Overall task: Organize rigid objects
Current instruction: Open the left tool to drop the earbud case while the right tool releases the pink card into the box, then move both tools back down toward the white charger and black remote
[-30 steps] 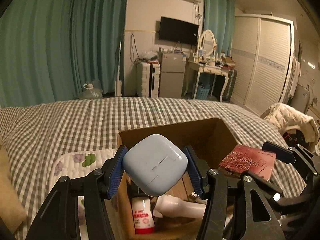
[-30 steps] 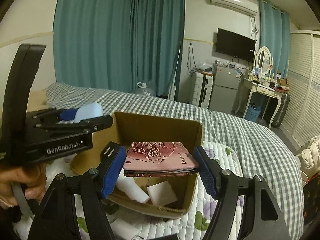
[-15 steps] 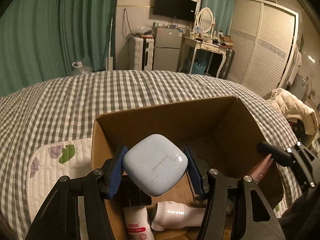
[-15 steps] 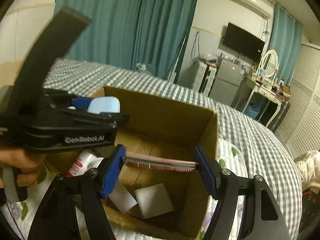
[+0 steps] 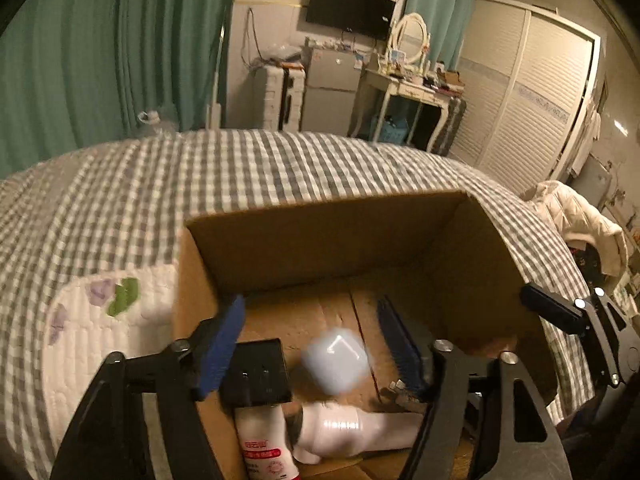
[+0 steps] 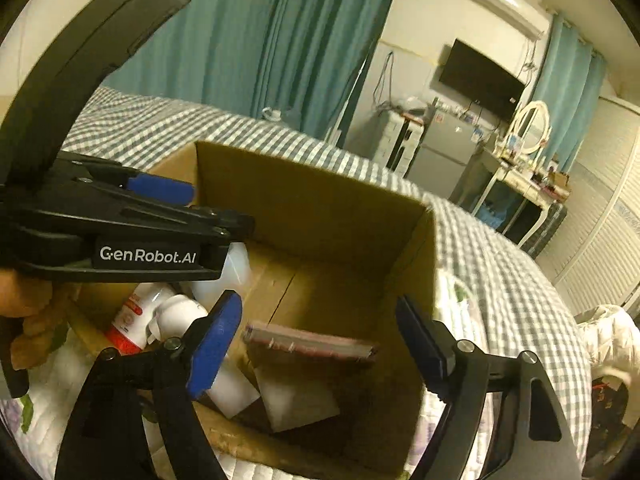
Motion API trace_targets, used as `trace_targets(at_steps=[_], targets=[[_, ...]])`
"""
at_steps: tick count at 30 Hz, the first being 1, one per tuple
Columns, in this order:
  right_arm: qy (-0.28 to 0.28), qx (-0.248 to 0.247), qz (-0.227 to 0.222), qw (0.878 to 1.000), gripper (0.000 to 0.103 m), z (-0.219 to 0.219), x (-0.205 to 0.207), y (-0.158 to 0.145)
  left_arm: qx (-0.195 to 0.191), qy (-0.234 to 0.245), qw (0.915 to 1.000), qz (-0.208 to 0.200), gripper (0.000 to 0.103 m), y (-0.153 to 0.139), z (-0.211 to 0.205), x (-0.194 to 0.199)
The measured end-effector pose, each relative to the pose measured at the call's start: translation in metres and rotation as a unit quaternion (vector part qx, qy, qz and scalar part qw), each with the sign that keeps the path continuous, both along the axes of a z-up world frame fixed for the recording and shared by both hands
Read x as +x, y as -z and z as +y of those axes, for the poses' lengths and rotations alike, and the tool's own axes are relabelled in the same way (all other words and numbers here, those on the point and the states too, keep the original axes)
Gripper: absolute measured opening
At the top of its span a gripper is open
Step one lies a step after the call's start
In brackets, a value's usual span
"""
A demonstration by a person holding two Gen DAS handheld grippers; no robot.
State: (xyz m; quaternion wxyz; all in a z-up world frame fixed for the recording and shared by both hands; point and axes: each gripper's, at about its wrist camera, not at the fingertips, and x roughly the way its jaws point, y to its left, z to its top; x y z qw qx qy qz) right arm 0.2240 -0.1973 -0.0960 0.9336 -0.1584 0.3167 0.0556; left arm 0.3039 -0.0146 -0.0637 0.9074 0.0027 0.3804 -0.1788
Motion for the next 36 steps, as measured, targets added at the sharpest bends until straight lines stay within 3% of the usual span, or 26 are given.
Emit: trace_targets(at_steps=[3,7,11,25,36], targets=[[0.007,0.008,-0.005,1.0,0.082,-0.004,-0.006,-0.009,-0.01,-0.012,0.9997,-0.018,0.075,-0.016,0.01,-0.009],[0.02,0.016,-0.019,0.999,0.083,-0.011,-0.018,-0.024,-0.023,-0.028,0.9979,-0.053,0.089,-0.041,0.026,-0.028],[0.037,0.034,-0.036,0.998,0.091,-0.018,-0.031,-0.042,-0.026,-0.04,0.9942,-0.097,0.099,-0.063,0.035,-0.054],[0.078,0.032,-0.084,0.993,0.096,-0.027,-0.104,-0.097,-0.045,-0.039,0.9812,-0.184,0.103,-0.135,0.046,-0.14],[0.093,0.047,-0.12,0.987,0.103,-0.029,-0.162,-0.128,-0.05,-0.039,0.9741,-0.217,0.103,-0.151,0.046,-0.2]])
